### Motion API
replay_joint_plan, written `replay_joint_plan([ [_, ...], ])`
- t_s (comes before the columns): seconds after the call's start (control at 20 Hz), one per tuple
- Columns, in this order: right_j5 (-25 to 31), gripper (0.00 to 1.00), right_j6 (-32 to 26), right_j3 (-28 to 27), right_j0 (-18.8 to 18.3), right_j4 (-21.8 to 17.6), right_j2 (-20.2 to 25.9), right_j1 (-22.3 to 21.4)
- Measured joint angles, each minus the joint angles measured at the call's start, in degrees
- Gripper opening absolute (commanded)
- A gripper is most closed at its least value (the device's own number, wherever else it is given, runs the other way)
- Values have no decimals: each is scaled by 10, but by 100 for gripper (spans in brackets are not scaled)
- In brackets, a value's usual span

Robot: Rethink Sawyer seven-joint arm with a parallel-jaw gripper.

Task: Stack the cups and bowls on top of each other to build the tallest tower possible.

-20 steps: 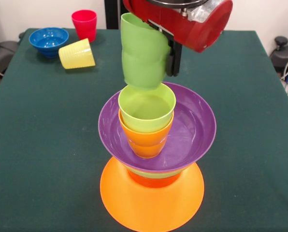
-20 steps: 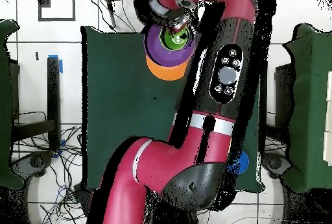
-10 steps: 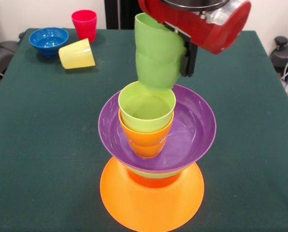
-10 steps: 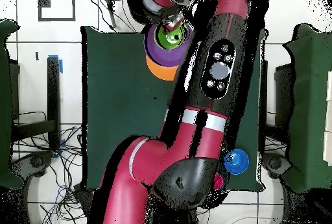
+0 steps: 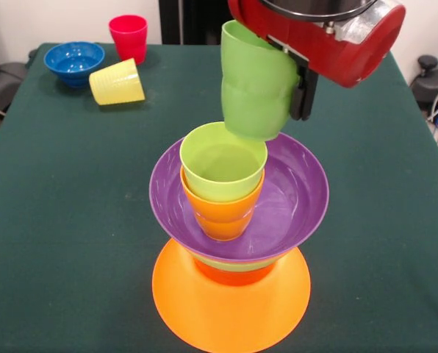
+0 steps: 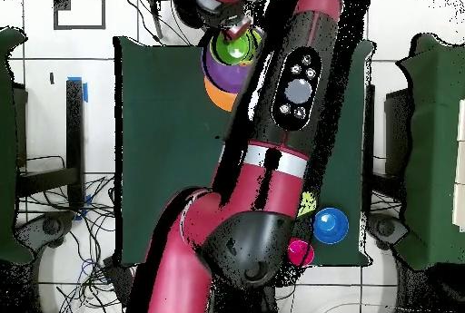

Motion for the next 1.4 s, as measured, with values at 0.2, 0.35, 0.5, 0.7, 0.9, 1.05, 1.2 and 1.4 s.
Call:
replay_joint_plan([
  [0.2, -13, 0, 0, 0, -9, 38, -39, 5],
  [0.35, -22, 0, 0, 0, -14, 54, -58, 6],
  [0.5, -32, 0, 0, 0, -21, 79, -85, 7],
  [0.7, -38, 0, 0, -1, -31, 114, -121, 9],
  [0.9, -38, 0, 0, -1, -36, 137, -145, 11],
  [1.05, -38, 0, 0, -1, -39, 154, -166, 13],
  [1.2, -38, 0, 0, -1, -39, 162, -177, 14],
  [1.4, -38, 0, 0, -1, -39, 169, -194, 16],
])
